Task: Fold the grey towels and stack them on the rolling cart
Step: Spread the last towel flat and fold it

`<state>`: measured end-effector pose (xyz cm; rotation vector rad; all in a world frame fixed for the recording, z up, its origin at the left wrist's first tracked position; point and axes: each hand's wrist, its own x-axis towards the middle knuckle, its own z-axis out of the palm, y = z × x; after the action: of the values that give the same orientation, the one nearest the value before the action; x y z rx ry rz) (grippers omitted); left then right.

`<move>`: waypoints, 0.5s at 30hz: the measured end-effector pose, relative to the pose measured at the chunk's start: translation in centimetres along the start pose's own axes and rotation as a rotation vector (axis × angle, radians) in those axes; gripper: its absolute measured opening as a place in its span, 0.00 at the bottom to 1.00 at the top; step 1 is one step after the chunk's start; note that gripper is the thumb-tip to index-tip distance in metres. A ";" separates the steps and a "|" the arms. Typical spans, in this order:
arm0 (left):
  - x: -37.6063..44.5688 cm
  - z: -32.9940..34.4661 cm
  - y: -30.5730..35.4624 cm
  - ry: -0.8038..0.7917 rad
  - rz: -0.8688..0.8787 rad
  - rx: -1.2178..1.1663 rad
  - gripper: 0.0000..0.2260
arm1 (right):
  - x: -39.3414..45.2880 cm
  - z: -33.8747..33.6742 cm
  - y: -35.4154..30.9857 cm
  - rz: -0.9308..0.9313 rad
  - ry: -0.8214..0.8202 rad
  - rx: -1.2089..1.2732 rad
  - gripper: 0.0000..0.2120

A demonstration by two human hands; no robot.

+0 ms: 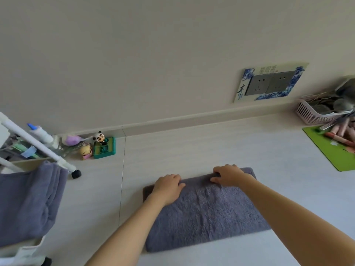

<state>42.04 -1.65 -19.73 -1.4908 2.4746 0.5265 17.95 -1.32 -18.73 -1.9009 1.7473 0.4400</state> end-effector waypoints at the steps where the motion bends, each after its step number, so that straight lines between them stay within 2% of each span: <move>1: 0.0 0.3 0.0 0.027 0.020 0.025 0.16 | 0.1 0.2 -0.1 0.011 -0.004 -0.035 0.14; 7: 0.6 1.6 0.4 0.099 0.063 0.198 0.16 | -0.2 0.3 0.2 0.106 0.003 -0.147 0.19; 12: 1.0 1.7 1.2 0.098 -0.032 0.178 0.16 | -0.9 1.5 0.6 0.211 0.072 -0.153 0.25; 15: 0.1 3.0 1.2 0.312 -0.046 0.103 0.17 | -2.0 2.2 1.6 0.386 0.187 -0.151 0.35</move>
<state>40.92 -0.06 -22.27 -1.6943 2.6386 0.1635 16.42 1.52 -19.66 -1.7477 2.2766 0.5622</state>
